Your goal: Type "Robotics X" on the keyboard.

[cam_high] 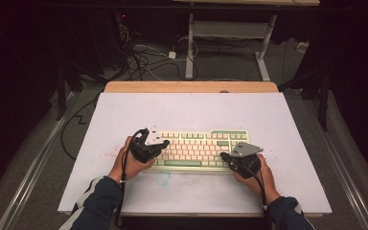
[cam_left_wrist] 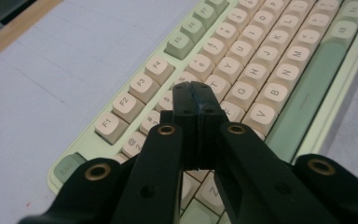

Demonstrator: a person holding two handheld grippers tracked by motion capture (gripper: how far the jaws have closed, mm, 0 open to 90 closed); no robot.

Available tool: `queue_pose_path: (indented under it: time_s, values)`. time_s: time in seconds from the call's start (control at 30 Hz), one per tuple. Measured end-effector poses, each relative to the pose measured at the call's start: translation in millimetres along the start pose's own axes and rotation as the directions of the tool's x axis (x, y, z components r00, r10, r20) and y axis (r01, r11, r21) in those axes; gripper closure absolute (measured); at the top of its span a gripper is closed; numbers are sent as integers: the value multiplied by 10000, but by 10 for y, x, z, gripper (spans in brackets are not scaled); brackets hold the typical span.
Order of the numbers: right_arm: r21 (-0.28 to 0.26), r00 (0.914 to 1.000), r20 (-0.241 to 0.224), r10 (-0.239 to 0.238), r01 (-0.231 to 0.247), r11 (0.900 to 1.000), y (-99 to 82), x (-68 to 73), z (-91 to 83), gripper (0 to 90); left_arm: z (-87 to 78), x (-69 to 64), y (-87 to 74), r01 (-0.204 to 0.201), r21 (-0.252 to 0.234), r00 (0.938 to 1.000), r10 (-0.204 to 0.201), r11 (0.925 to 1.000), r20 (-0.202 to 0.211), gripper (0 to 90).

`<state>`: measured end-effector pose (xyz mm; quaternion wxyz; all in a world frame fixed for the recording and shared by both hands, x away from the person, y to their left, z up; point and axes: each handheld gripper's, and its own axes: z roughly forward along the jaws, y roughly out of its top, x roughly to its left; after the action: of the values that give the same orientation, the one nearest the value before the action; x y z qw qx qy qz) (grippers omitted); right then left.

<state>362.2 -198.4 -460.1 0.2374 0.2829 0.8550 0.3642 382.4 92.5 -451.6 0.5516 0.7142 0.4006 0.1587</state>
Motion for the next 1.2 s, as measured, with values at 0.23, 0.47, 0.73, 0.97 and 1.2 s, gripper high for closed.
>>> queue_pose_path:
  time_s: [0.23, 0.47, 0.73, 0.97, 1.2]
  values:
    - [-6, 10000, 5, -2, 2, 10000, -1, 2, 0, 900, 204, -38, -19, -89, 567, 9998, 99, 9984, -182, 875]
    - [-14, 10000, 5, -2, 2, 10000, -3, 2, 0, 900, 251, -65, -35, -157, 672, 9998, 161, 9976, -63, 874]
    - [-17, 10000, 4, 4, -4, 10000, -4, 2, 0, 900, 303, -90, -53, -282, 812, 9996, 287, 9963, -57, 874]
    - [-17, 10000, -3, 10, -10, 10000, -4, 2, 0, 900, 306, -80, -63, -306, 843, 9994, 317, 9960, -118, 874]
    - [-8, 10000, 7, 6, -6, 10000, -5, 3, -2, 900, 307, -76, -68, -331, 757, 9992, 348, 9966, -219, 873]
